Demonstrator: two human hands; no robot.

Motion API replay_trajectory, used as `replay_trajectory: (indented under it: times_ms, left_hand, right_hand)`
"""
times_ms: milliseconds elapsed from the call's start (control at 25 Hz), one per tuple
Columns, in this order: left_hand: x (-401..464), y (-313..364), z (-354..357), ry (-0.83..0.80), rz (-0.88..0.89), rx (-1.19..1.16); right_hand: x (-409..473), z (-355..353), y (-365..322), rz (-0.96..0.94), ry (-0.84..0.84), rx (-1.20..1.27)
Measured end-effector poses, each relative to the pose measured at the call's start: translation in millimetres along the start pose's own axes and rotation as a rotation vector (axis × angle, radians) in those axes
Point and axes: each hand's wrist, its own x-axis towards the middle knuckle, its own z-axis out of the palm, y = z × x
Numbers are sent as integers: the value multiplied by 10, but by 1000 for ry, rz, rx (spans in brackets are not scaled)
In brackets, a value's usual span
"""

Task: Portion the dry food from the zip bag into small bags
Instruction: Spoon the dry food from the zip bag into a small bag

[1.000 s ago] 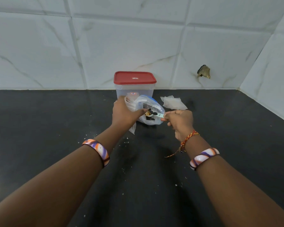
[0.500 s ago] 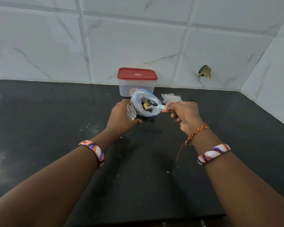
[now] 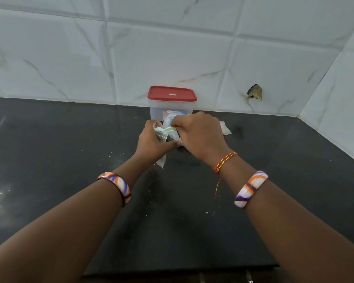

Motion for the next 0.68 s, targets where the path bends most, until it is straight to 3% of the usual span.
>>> replay_trajectory:
  times_ms: [120,280,480,600,680]
  left_hand:
    - [24,5,-35,23,2,-12]
    - [96,-20,-23,67,7,13]
    - [308,11,5,168,-119,-1]
    - [432,22,56,97,-220,10]
    - [473,-9,126,57,-317,-16]
  right_hand:
    - [-62,121,48,-112,209,-7]
    - [5,155,155,392,60,515]
    - [18,176,409,795,147,860]
    - [11,255,499,859,171,762]
    - [3,297,488,765,91,546]
